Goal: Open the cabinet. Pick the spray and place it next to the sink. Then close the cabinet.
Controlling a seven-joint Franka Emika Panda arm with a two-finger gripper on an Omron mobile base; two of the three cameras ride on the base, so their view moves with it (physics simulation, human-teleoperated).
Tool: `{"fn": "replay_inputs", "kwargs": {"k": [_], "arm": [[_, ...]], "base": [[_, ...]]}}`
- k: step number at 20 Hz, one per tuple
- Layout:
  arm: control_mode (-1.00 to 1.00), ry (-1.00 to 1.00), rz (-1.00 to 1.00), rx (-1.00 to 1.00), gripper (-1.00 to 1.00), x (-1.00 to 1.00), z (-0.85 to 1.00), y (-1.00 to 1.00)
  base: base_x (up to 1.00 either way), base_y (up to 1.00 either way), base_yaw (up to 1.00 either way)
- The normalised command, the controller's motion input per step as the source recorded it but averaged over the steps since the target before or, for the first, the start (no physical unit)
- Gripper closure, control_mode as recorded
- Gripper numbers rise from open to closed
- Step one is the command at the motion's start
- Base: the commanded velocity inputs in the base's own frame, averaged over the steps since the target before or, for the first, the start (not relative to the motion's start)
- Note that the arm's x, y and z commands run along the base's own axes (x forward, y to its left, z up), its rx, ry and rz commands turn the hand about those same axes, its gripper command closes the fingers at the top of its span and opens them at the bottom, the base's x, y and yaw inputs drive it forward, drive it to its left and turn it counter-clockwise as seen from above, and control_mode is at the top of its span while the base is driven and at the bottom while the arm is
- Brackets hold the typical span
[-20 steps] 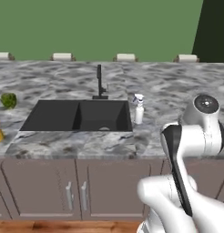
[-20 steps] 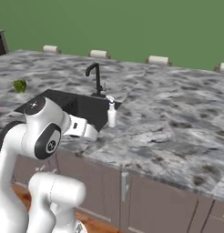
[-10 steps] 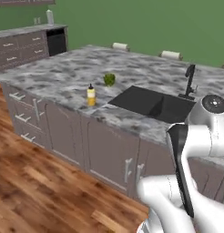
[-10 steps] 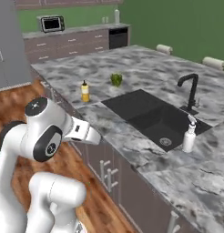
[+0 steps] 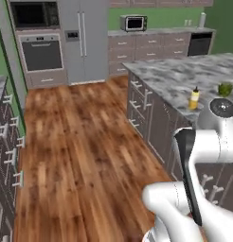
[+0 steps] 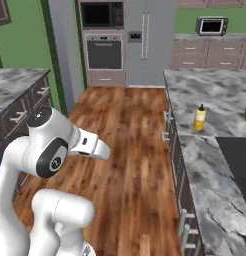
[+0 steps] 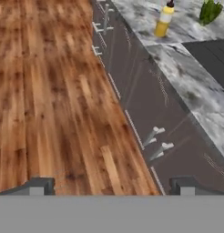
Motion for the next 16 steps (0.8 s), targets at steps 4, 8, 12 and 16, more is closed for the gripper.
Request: {"fn": "replay_inputs", "kwargs": {"k": [4,8,12,16], "arm": [[1.0,0.0,0.0,0.0,-1.0,0.0,0.0,0.0],[1.0,0.0,0.0,0.0,-1.0,0.0,0.0,0.0],[1.0,0.0,0.0,0.0,-1.0,0.0,0.0,0.0],[1.0,0.0,0.0,0.0,-1.0,0.0,0.0,0.0]], "base": [[-0.04,0.0,1.0],[-0.04,0.0,1.0],[-0.14,-0.01,1.0],[-0.16,0.0,1.0]]}}
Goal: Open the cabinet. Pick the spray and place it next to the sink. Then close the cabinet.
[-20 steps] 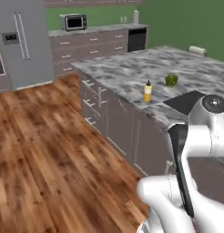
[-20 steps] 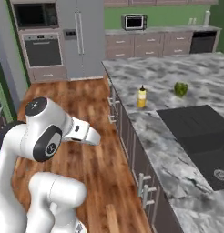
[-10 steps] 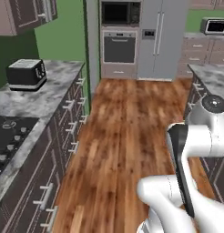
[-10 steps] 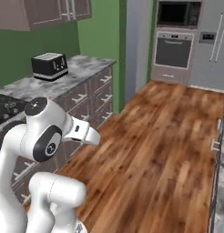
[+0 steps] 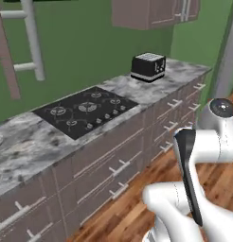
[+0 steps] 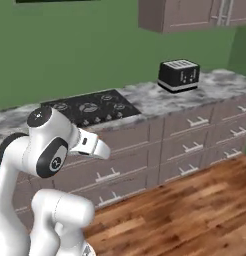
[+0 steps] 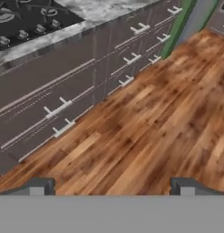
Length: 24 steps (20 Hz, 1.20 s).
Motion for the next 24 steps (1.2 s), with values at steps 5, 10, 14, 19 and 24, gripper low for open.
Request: {"fn": "replay_inputs", "kwargs": {"k": [5,10,14,19,24], "arm": [[1.0,0.0,0.0,0.0,-1.0,0.0,0.0,0.0],[1.0,0.0,0.0,0.0,-1.0,0.0,0.0,0.0],[1.0,0.0,0.0,0.0,-1.0,0.0,0.0,0.0],[1.0,0.0,0.0,0.0,-1.0,0.0,0.0,0.0],[1.0,0.0,0.0,0.0,-1.0,0.0,0.0,0.0]], "base": [[-0.22,0.0,0.97],[-0.03,0.53,0.37],[0.18,0.84,0.01],[0.04,0.93,0.01],[0.02,0.81,0.23]]}}
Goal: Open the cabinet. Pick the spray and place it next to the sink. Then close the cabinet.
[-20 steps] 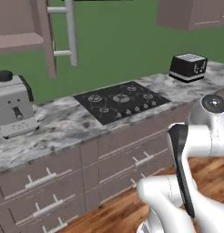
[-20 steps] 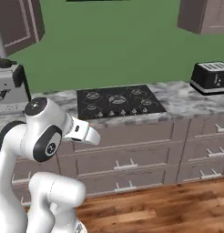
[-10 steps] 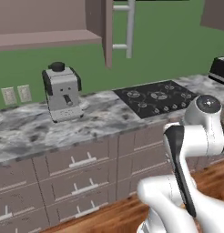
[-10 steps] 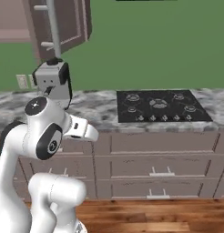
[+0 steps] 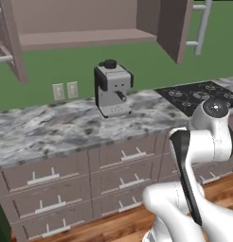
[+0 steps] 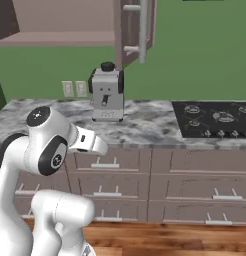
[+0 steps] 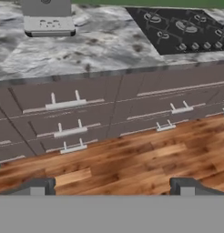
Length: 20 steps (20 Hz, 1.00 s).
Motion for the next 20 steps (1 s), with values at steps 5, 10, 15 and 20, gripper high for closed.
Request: {"fn": "replay_inputs", "kwargs": {"k": [5,10,15,20], "arm": [[1.0,0.0,0.0,0.0,-1.0,0.0,0.0,0.0],[1.0,0.0,0.0,0.0,-1.0,0.0,0.0,0.0],[1.0,0.0,0.0,0.0,-1.0,0.0,0.0,0.0],[1.0,0.0,0.0,0.0,-1.0,0.0,0.0,0.0]], "base": [[0.19,0.6,0.39],[0.52,0.44,0.25],[0.62,0.03,0.16],[0.52,-0.15,0.23]]}}
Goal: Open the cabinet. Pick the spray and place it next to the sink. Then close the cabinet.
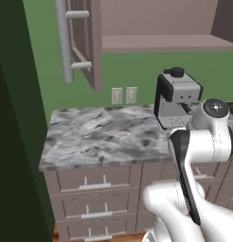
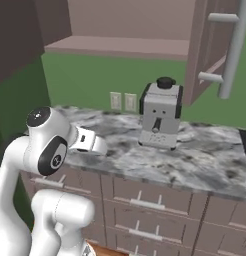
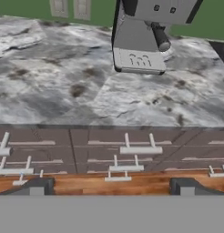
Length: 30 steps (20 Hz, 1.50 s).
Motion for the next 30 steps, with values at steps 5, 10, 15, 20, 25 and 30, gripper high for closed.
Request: {"fn": "replay_inputs", "kwargs": {"k": [5,10,15,20,25,30], "arm": [[1.0,0.0,0.0,0.0,-1.0,0.0,0.0,0.0],[1.0,0.0,0.0,0.0,-1.0,0.0,0.0,0.0],[1.0,0.0,0.0,0.0,-1.0,0.0,0.0,0.0],[1.0,0.0,0.0,0.0,-1.0,0.0,0.0,0.0],[1.0,0.0,0.0,0.0,-1.0,0.0,0.0,0.0],[1.0,0.0,0.0,0.0,-1.0,0.0,0.0,0.0]], "base": [[0.41,-0.3,0.21],[0.36,-0.19,0.02],[0.44,0.0,-0.04],[0.49,0.02,-0.1],[0.4,0.0,-0.13],[0.36,0.0,-0.11]]}}
